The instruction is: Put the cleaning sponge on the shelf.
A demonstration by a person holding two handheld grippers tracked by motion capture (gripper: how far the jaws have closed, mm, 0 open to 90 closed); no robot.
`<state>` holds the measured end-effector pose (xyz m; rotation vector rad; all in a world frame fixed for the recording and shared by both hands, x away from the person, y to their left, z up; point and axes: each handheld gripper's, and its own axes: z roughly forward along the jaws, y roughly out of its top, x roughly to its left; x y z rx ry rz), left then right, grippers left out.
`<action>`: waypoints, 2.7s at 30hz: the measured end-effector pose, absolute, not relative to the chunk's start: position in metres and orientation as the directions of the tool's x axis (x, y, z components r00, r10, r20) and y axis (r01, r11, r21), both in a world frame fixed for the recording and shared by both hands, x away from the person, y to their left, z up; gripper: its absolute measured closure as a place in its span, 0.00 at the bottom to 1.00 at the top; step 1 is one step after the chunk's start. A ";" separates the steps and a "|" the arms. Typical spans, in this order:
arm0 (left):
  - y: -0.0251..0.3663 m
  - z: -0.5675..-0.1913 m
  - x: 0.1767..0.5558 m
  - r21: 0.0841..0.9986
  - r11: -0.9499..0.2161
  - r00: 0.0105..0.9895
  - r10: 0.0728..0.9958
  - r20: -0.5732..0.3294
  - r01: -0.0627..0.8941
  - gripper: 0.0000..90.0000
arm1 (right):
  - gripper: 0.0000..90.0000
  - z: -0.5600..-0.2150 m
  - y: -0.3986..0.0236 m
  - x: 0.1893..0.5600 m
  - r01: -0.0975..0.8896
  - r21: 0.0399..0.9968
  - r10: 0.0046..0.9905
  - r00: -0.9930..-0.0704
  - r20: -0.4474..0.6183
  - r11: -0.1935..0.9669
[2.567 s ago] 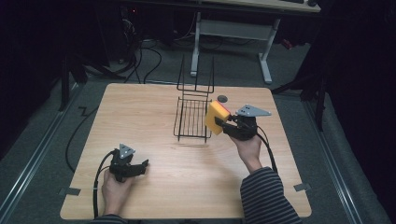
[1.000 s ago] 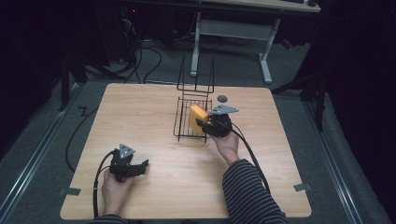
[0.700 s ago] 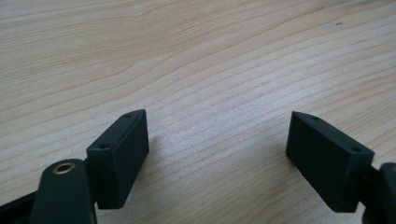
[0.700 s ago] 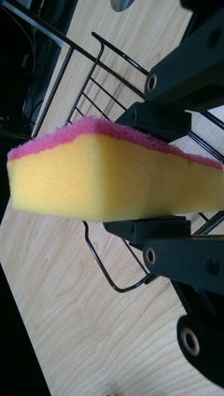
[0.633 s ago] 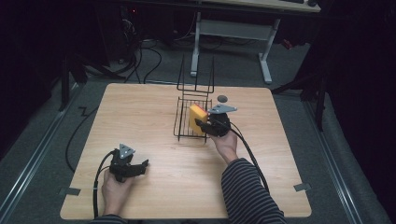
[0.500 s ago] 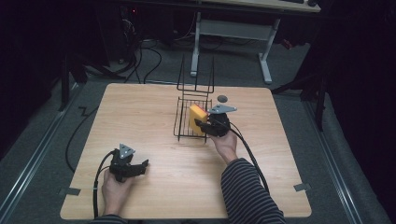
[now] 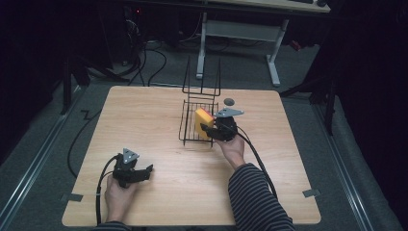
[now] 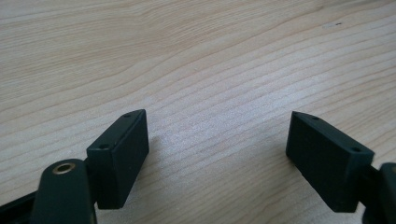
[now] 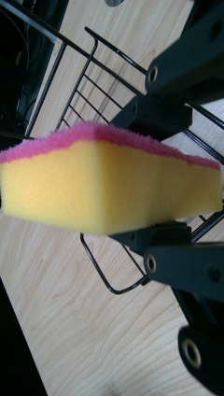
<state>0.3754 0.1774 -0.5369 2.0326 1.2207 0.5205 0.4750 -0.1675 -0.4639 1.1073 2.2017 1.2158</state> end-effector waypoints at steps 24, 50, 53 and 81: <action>0.177 -0.537 0.375 0.738 -0.312 0.475 0.880 -0.014 0.599 0.24 | 0.46 -0.462 -0.169 0.474 0.457 0.835 0.789 -0.613 0.045 0.308; 0.177 -0.537 0.375 0.738 -0.312 0.475 0.880 -0.014 0.599 0.24 | 0.45 -0.457 -0.172 0.470 0.448 0.838 0.780 -0.625 0.045 0.311; 0.177 -0.537 0.375 0.738 -0.312 0.476 0.880 -0.014 0.599 0.24 | 0.45 -0.457 -0.173 0.470 0.445 0.840 0.782 -0.622 0.041 0.311; 0.177 -0.537 0.375 0.738 -0.312 0.475 0.880 -0.014 0.599 0.24 | 0.32 -0.431 -0.211 0.440 0.421 0.866 0.792 -0.608 0.048 0.270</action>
